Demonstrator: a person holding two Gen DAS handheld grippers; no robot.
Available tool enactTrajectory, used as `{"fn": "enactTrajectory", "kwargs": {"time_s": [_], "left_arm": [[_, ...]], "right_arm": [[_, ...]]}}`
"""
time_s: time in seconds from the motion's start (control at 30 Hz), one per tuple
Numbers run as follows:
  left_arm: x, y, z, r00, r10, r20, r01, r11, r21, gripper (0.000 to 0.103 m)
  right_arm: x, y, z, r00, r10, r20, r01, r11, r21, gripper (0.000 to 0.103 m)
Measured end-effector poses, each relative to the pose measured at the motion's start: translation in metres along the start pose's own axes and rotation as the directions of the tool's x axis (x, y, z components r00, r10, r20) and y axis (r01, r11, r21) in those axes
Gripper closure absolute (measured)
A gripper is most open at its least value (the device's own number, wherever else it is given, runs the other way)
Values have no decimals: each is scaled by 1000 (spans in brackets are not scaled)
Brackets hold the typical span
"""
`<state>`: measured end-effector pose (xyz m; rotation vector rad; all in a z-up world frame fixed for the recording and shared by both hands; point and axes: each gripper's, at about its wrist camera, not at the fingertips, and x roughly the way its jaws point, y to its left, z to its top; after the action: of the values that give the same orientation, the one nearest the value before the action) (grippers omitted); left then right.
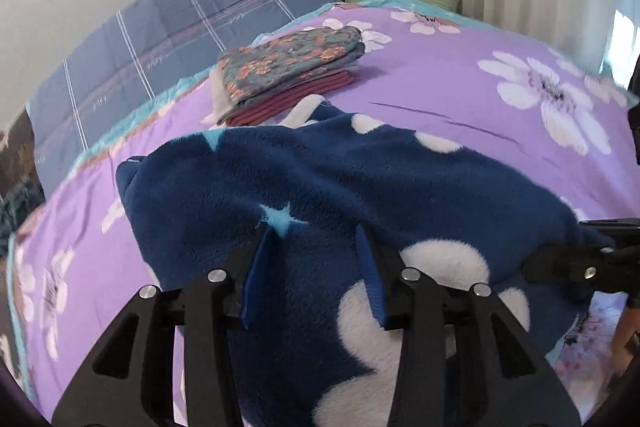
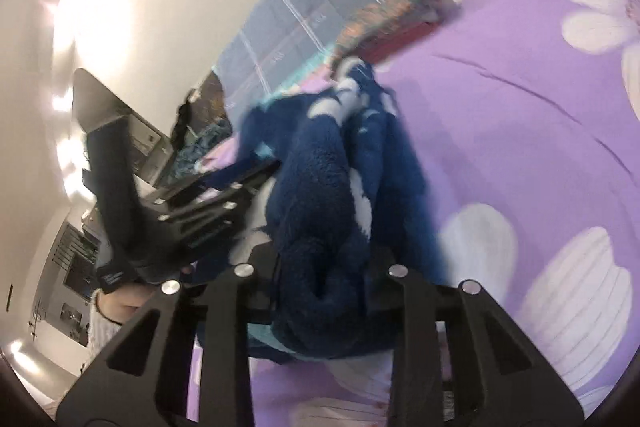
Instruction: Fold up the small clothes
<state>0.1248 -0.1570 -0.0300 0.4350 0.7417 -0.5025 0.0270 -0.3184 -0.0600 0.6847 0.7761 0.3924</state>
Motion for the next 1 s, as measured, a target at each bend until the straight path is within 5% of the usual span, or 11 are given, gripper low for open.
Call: {"fn": "enactTrajectory", "kwargs": {"time_s": [0.1,0.3,0.43,0.57,0.63,0.7,0.73,0.77,0.87,1.0], "left_arm": [[7,-6,-2,1000,-22,16,22,1000,6,58],[-24,3,6,993,-88,75,91,995,-47,48],[-56,9,0,988,3,156,-3,1000,0,43],[-17,8,-23,999,2,52,-4,999,40,43],[-4,1,-30,997,42,64,-46,997,54,42],[-3,1,-25,998,29,53,-31,999,32,43],[-2,0,-23,998,30,49,-32,999,43,43],[-1,0,-23,998,28,49,-30,998,55,43],[-2,3,-23,999,15,41,-17,999,51,43],[-4,5,-26,998,-2,56,-1,999,41,41]], "right_arm": [[13,-38,-10,997,48,-67,-40,993,108,74],[-8,-19,-1,997,75,-8,-74,996,50,79],[-3,-20,1,999,29,-13,-29,999,27,79],[6,-42,-7,999,14,-41,-10,997,82,53],[-2,-32,-5,996,-75,-37,77,996,46,43],[-23,-10,-1,988,-144,52,145,989,-35,52],[-32,1,0,986,-142,92,149,986,-78,64],[-38,13,1,986,-116,122,131,983,-129,78],[-40,55,-1,992,1,125,38,949,-313,89],[24,35,-8,979,-206,12,199,929,-312,98]]}}
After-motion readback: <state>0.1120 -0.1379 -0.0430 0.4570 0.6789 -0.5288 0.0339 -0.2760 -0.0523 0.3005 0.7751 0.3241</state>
